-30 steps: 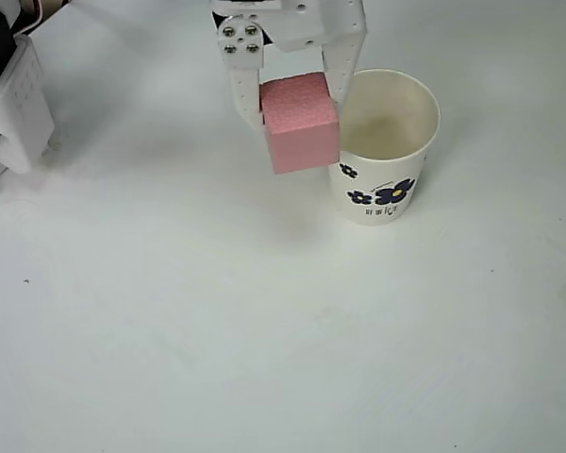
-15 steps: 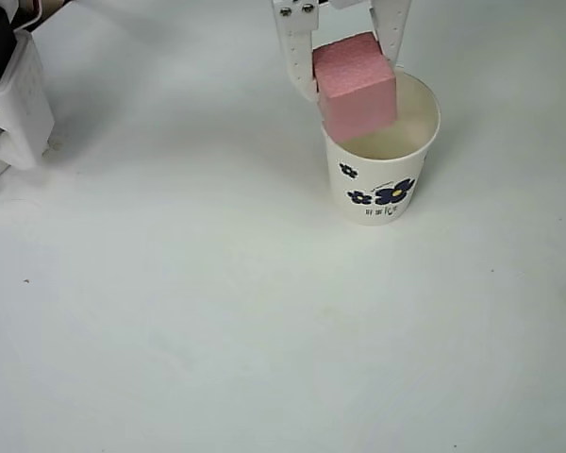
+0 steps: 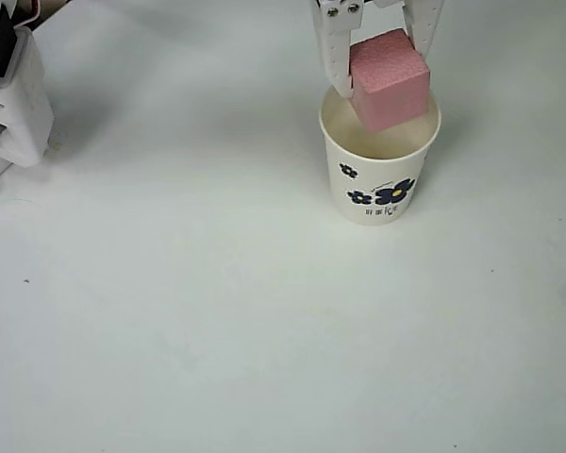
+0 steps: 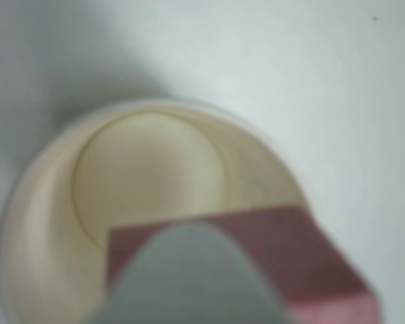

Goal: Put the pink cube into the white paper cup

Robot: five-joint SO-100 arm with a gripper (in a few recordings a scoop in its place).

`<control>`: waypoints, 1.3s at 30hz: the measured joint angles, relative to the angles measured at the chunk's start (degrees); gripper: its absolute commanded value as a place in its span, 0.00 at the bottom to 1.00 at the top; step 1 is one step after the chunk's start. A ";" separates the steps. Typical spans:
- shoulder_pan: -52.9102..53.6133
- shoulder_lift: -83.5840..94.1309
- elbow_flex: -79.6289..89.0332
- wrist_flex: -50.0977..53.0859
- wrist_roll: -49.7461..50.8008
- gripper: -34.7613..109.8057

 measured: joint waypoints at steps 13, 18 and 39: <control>-0.79 -0.26 -0.18 0.00 -0.09 0.57; -0.79 -0.26 -0.70 0.62 -0.97 0.58; -1.14 -1.41 -3.60 1.14 -1.49 0.58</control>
